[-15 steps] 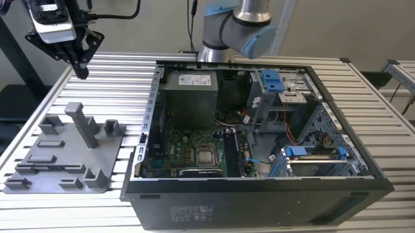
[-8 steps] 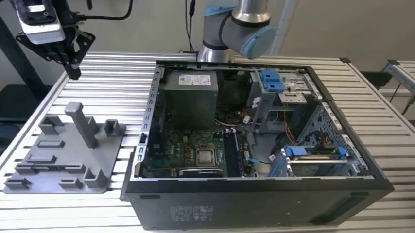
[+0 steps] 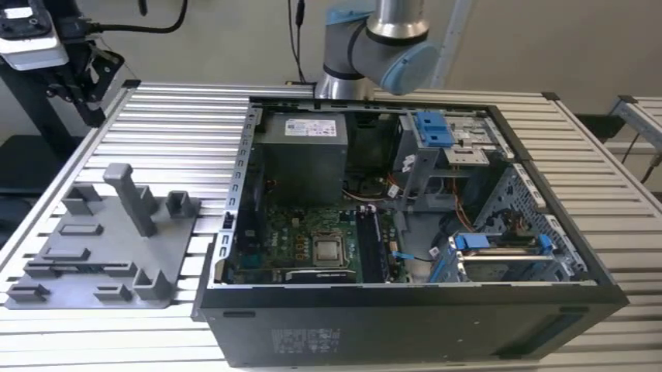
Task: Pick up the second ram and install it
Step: 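Reach for the second ram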
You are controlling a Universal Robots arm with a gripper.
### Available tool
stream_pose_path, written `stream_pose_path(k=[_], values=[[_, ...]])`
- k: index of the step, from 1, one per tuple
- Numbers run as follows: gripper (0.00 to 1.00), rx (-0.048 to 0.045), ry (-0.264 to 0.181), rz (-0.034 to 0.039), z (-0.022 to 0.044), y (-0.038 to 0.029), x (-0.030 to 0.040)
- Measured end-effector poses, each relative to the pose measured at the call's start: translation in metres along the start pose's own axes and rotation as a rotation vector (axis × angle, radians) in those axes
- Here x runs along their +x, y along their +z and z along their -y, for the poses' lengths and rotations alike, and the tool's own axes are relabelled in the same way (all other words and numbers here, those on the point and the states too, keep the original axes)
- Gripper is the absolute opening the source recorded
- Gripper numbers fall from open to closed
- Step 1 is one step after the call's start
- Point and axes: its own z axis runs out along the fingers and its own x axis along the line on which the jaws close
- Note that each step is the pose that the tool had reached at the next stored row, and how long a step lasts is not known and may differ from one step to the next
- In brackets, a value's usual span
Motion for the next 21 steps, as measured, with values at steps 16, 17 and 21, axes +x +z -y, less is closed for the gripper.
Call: stream_pose_path(k=[16,17,21], values=[[0.11,0.0006,-0.055,-0.0026,0.0015,0.0024,0.0296],[0.11,0.0006,-0.057,-0.0028,0.0015,0.0025,0.0317],[0.11,0.0007,-0.064,-0.0031,0.0019,0.0028,0.039]])
